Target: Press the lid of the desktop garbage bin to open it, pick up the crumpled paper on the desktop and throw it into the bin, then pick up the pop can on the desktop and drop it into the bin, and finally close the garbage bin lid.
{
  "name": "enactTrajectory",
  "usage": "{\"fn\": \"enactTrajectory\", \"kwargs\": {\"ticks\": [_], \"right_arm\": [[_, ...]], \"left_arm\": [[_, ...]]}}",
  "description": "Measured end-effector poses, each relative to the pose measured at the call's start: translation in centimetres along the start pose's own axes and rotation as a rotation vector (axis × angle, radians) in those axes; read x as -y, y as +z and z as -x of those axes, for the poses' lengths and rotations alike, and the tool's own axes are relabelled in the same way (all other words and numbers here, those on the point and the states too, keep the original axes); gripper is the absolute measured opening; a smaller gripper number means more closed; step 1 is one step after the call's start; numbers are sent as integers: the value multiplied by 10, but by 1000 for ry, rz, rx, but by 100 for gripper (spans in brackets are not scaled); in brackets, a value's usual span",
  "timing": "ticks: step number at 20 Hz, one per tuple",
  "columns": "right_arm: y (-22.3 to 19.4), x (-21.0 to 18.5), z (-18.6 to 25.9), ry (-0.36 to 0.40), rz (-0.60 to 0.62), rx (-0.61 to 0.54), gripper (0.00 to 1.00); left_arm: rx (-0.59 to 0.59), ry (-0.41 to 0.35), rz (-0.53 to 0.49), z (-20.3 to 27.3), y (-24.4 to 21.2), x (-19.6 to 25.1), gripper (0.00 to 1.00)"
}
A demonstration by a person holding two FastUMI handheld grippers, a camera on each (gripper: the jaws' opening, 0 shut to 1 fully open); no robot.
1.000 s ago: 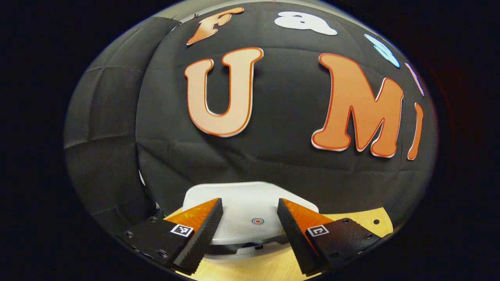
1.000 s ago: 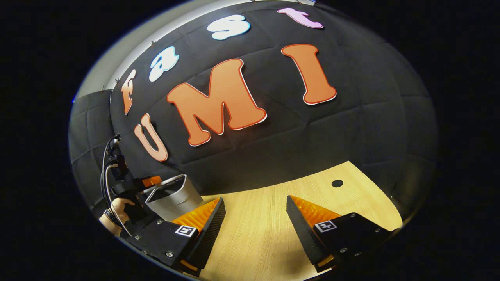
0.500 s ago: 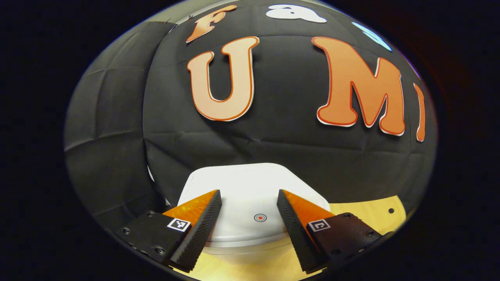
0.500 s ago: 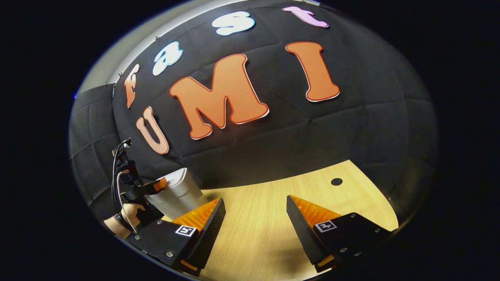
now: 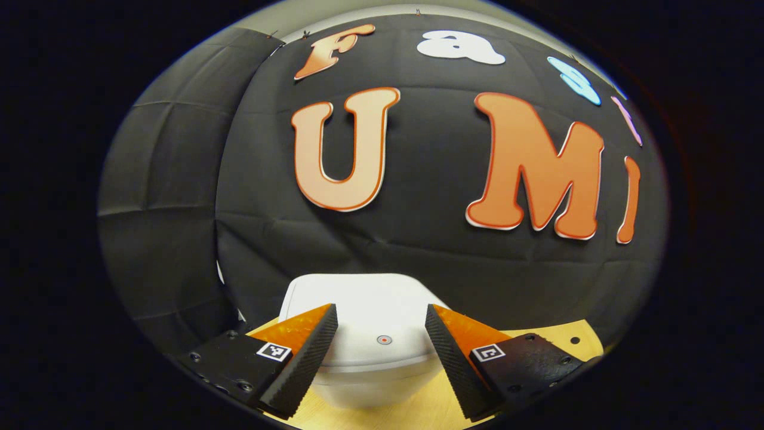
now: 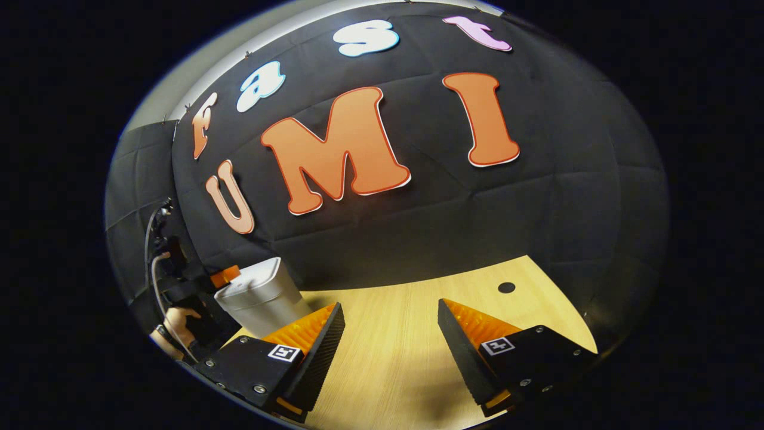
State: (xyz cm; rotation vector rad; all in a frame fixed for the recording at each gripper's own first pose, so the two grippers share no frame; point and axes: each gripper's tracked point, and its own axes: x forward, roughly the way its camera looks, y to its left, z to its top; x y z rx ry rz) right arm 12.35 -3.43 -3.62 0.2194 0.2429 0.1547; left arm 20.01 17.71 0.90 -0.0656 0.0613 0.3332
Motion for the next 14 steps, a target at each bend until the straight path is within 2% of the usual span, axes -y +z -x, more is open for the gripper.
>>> {"fn": "enactTrajectory", "kwargs": {"ticks": [3,7,11,14], "right_arm": [[11,5,5,-70,61,54,94],[15,5,16,-148,147,114,94],[13,0,26,-198,211,158,94],[6,-6,30,-205,207,161,94]], "left_arm": [[24,-126,-10,40,19,39,94],[20,-244,-14,84,7,75,94],[33,-285,-71,109,-7,87,94],[46,-309,-55,120,-9,92,94]]}}
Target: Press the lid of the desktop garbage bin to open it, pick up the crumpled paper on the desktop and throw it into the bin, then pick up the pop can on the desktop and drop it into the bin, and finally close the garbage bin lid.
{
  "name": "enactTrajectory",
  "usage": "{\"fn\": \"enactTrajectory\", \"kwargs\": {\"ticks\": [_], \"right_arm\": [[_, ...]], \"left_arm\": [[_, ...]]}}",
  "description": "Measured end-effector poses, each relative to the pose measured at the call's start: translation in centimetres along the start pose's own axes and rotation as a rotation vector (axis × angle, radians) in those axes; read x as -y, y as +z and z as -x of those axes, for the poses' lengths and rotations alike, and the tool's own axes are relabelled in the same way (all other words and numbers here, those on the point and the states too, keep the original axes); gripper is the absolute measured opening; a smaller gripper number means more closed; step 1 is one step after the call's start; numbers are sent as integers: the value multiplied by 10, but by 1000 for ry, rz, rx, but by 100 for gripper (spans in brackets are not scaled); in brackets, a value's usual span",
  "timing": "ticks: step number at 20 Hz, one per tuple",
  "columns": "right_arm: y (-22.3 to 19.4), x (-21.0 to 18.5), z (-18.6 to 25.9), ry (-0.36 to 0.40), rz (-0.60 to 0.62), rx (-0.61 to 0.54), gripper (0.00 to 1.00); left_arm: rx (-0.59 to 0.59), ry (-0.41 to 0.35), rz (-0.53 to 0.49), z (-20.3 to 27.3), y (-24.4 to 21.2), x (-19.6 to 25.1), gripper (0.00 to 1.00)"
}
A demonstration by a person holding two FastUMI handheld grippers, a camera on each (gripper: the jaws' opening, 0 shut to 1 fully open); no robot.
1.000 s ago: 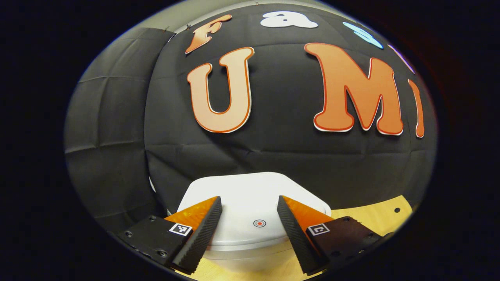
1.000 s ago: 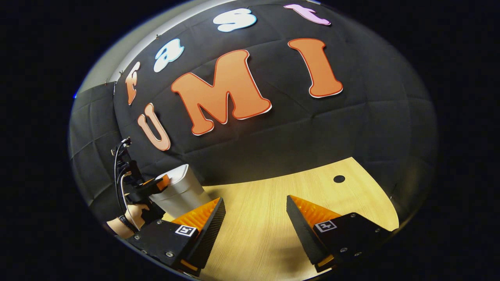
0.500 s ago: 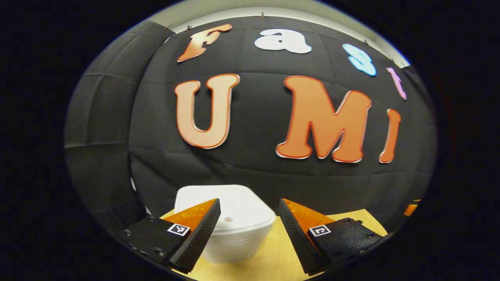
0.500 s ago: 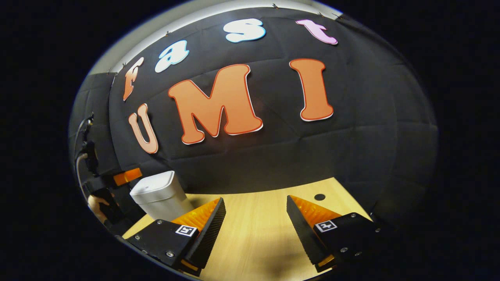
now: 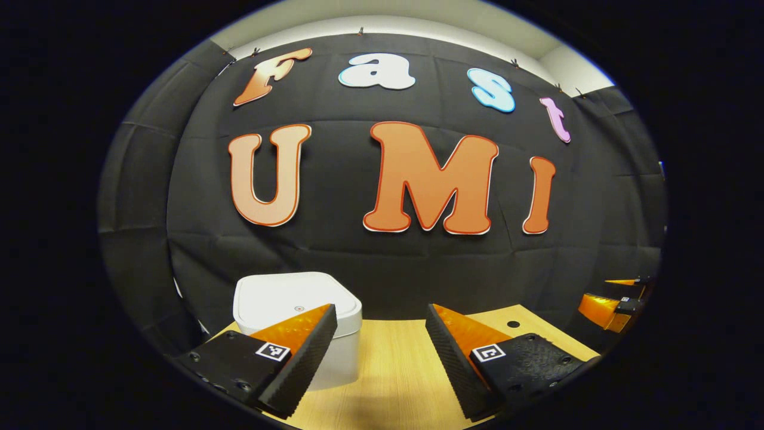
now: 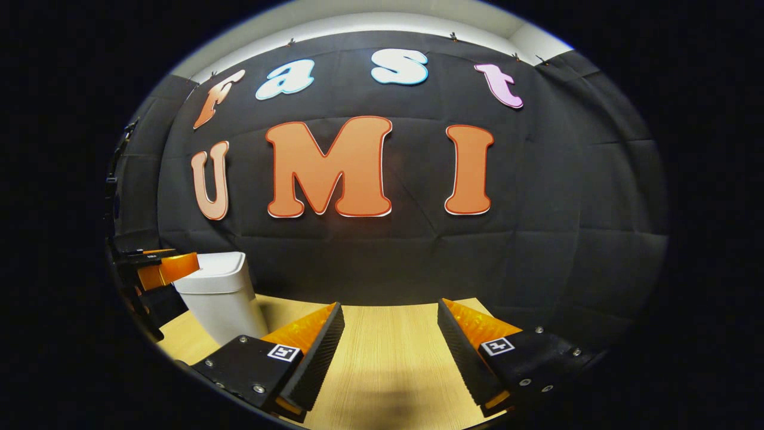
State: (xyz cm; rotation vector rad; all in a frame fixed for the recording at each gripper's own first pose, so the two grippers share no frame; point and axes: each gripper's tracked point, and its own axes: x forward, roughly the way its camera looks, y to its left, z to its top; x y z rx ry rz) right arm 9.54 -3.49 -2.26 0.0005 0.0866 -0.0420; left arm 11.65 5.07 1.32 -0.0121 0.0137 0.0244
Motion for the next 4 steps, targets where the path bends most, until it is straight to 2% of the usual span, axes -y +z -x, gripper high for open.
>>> {"fn": "enactTrajectory", "kwargs": {"ticks": [4], "right_arm": [[-1,-8,7,13,4,-1,94]], "left_arm": [[-26,-10,30,7,-9,2,94]]}}
